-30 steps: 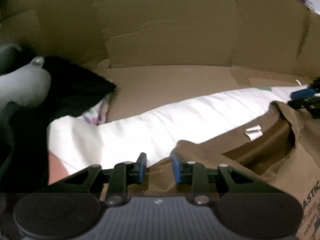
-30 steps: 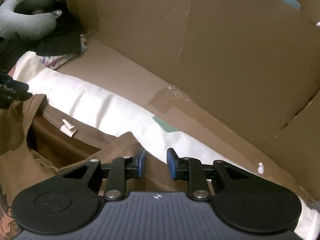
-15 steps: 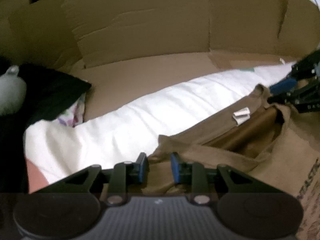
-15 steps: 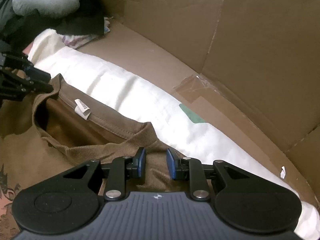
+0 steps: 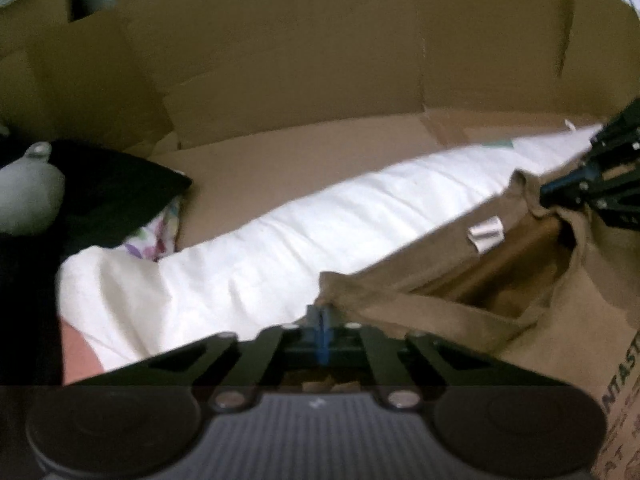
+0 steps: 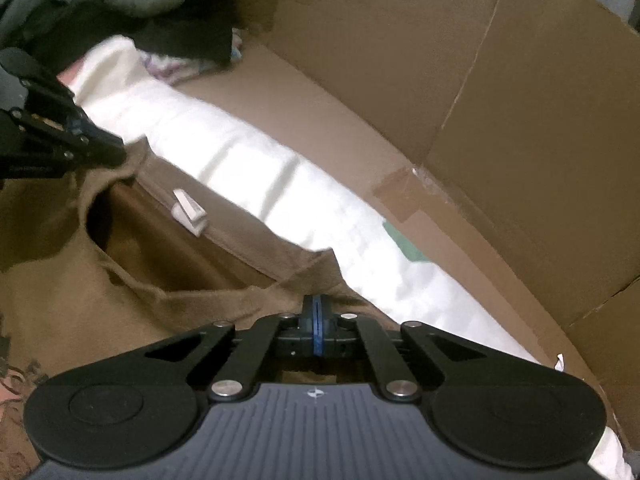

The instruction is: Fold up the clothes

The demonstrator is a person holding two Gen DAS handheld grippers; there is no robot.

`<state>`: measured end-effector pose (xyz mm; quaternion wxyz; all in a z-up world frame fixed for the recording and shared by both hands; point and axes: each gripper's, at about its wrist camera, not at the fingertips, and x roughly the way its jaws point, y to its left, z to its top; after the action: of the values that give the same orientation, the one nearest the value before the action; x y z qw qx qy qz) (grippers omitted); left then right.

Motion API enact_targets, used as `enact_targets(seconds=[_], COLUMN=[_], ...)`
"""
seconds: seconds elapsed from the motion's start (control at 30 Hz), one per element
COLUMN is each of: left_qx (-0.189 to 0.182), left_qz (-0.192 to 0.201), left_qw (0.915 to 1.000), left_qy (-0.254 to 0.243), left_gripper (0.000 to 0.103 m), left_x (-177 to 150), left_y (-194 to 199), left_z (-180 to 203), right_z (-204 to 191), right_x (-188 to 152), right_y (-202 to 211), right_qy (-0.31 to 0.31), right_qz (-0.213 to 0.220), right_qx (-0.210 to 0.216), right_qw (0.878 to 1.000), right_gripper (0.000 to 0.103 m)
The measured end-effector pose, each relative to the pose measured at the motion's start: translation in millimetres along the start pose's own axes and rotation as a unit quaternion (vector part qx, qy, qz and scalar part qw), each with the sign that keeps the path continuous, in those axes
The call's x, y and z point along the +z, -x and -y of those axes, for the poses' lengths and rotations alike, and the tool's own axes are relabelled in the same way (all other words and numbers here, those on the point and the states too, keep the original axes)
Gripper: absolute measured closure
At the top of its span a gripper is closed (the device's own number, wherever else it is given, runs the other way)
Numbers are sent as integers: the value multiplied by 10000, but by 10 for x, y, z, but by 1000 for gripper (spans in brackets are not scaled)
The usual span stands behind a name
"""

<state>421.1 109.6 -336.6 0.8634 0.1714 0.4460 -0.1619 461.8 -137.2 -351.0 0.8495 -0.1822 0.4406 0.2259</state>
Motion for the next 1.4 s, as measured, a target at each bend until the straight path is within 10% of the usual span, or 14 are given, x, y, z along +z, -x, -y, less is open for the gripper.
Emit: enact_targets(seconds=[0.37, 0.5, 0.63, 0.97, 1.4], left_qx=[380, -27, -331, -592, -611], left_qz=[193, 69, -5, 162, -154], left_qw=[9978, 9980, 9978, 9965, 9978], left_qy=[512, 631, 579, 562, 228], left_gripper=[103, 95, 93, 80, 65], left_x=[182, 162, 130, 180, 123], left_y=[16, 2, -27, 107, -151], left_z=[-300, -321, -268, -266, -31], right_z=[213, 307, 402, 441, 341], right_x=[146, 122, 91, -12, -20], right_y=[158, 138, 111, 195, -85], right_qy=[-409, -533, -653, -775, -611], right_qz=[515, 454, 371, 564, 146], right_qx=[-329, 2, 373, 1029, 825], right_qw=[9973, 9975, 9965, 9901, 9946], right_gripper=[103, 101, 62, 61, 58])
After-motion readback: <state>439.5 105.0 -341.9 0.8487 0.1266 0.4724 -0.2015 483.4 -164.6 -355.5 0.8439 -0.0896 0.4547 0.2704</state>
